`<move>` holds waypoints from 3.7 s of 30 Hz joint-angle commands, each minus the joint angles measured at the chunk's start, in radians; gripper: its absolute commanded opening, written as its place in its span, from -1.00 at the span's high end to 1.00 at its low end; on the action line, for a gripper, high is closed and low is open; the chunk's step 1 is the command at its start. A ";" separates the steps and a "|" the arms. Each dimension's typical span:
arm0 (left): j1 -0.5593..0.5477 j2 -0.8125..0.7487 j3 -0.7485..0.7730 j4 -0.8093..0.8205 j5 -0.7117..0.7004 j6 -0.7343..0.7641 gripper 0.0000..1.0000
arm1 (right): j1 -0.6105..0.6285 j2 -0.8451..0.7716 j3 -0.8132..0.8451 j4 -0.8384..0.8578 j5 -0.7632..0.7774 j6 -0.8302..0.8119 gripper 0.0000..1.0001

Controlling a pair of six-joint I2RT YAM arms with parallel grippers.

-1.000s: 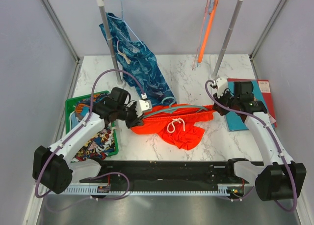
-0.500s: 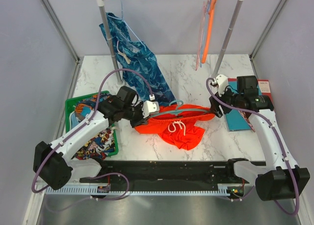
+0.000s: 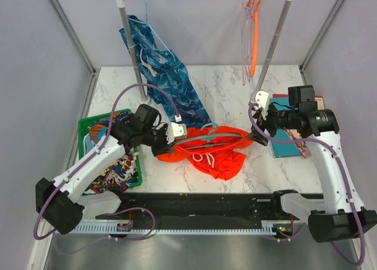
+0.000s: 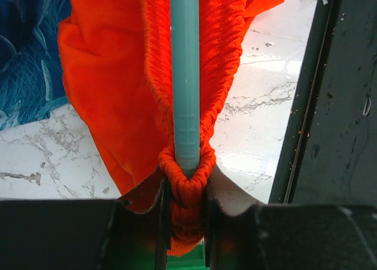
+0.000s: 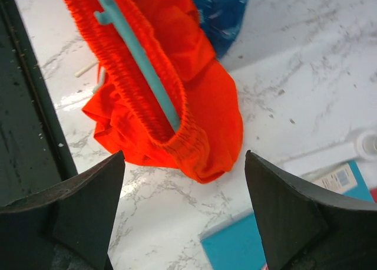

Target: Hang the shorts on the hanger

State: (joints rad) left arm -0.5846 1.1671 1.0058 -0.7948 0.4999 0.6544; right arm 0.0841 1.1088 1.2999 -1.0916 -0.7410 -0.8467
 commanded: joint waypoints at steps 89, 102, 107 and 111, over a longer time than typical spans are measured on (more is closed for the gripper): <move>0.077 -0.411 -0.055 0.286 0.163 -0.355 -0.99 | 0.378 0.752 1.196 0.498 0.976 0.818 1.00; 0.077 -0.477 -0.091 0.272 0.164 -0.372 -0.99 | 0.378 0.867 1.236 0.610 0.954 0.810 1.00; 0.078 -0.481 -0.095 0.269 0.163 -0.366 -0.99 | 0.388 0.898 1.230 0.611 0.928 0.825 1.00; 0.077 -0.488 -0.099 0.269 0.163 -0.365 -0.99 | 0.422 0.922 1.236 0.644 0.936 0.821 1.00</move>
State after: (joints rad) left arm -0.5117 0.6926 0.9146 -0.5461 0.6556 0.3145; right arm 0.4694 2.0197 2.4714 -0.5999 0.2008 -0.0406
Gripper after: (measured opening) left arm 0.993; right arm 0.097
